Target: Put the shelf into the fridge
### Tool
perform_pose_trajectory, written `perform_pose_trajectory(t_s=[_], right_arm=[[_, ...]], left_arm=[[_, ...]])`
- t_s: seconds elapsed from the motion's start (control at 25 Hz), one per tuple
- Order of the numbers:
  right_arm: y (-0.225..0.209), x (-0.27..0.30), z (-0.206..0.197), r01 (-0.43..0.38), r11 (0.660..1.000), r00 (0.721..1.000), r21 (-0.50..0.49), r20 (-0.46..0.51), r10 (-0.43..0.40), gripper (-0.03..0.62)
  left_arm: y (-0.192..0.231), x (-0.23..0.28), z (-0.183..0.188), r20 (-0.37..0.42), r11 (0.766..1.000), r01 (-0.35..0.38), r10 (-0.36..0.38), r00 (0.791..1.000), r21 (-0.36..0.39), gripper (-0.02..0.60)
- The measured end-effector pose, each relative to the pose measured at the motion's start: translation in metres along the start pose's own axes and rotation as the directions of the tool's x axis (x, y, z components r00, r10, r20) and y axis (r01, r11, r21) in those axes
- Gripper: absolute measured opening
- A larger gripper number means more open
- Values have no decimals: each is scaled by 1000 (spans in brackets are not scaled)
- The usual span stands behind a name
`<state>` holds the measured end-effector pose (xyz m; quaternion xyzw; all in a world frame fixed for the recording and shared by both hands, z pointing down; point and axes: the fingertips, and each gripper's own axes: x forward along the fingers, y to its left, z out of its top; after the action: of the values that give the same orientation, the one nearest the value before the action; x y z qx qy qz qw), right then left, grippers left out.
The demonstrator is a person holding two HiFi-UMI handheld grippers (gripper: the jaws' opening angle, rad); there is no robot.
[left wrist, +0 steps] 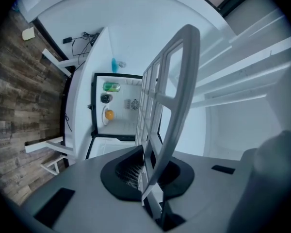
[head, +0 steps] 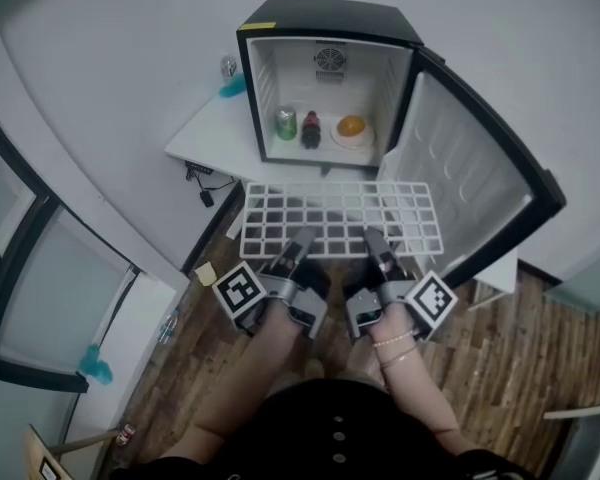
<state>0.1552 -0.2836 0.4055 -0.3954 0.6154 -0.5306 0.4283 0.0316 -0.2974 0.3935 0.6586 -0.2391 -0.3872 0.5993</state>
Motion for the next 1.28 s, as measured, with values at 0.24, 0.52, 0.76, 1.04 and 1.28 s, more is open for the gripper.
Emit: perform_pose_trajectory(t_s=[0.24,0.52,0.76,1.04,1.28], right_arm=[[-12,16,10,34,999,999,6,0,-34,35],[-16,40,18,35,999,999,15,18,-36,35],[-18,73,25,35,999,998,15,57,-35,36],[-20,109,35,55,998,993,15,107,-57,37],[-23,162,36,100,995,981,7,168,-100,35]], left_arm=[[12,16,10,4,999,-33,34,999,-11,34],[18,37,27,-7,999,-39,39,999,-15,34],[22,65,51,-38,998,-50,49,998,-25,34],[25,101,79,-112,997,-71,68,991,-24,34],[35,137,126,-178,992,-101,86,980,-77,34]])
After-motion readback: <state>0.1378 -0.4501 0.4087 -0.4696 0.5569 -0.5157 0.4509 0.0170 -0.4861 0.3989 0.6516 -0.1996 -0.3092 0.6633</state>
